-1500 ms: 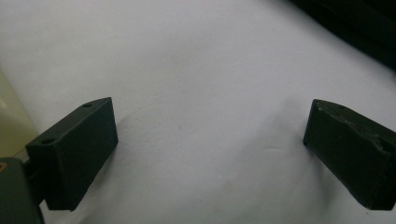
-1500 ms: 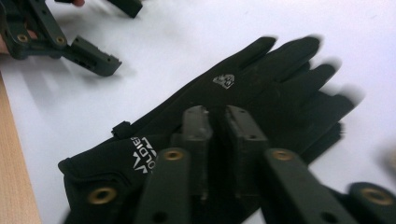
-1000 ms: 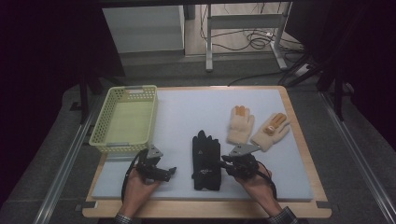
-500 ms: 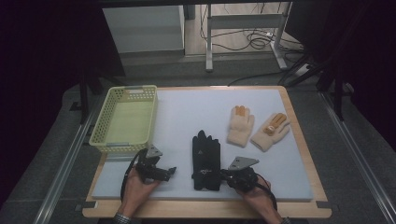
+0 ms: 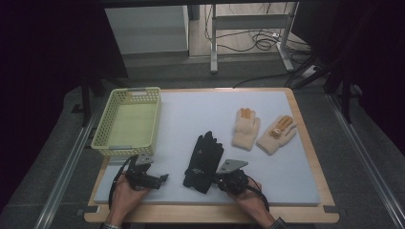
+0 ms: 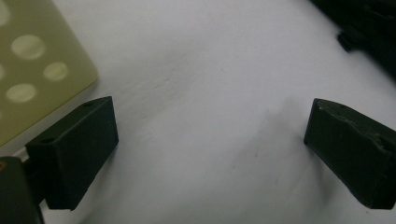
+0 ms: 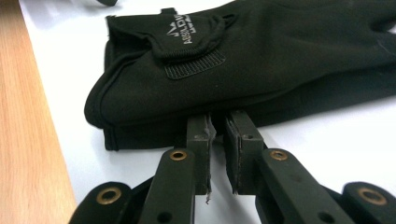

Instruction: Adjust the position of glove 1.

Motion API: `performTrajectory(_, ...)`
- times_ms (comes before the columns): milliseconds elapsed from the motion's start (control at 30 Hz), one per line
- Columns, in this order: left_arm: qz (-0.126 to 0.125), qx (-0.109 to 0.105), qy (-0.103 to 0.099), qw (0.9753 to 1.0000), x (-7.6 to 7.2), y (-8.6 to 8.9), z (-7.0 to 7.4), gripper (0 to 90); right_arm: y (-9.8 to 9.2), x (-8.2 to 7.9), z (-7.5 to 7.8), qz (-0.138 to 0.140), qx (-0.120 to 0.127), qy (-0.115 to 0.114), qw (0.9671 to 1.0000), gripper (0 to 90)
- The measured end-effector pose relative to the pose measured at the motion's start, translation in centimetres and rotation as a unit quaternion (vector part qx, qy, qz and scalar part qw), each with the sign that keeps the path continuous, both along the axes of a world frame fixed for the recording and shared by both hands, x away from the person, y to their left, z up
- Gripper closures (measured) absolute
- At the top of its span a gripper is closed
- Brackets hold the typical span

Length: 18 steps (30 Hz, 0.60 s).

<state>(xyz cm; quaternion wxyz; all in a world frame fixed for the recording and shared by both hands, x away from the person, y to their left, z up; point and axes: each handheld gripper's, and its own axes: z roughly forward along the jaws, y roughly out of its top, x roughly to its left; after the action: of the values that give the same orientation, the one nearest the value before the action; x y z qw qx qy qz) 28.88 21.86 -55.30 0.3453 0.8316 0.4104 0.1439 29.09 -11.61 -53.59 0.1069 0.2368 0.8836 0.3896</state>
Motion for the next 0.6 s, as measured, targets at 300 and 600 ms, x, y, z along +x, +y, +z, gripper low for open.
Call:
performTrajectory(300, -0.003, -0.002, 0.001, 1.0, 0.0, 0.1, 0.0, 3.1, 2.7, 1.1, -0.1, -0.004, -0.006, -0.003, 1.0, 79.3)
performTrajectory(600, -0.003, 0.0, 0.0, 1.0, 0.0, 0.1, 0.0, 2.9, 4.6, 2.5, -0.3, -0.01, -0.004, -0.011, 0.9999, 79.3)
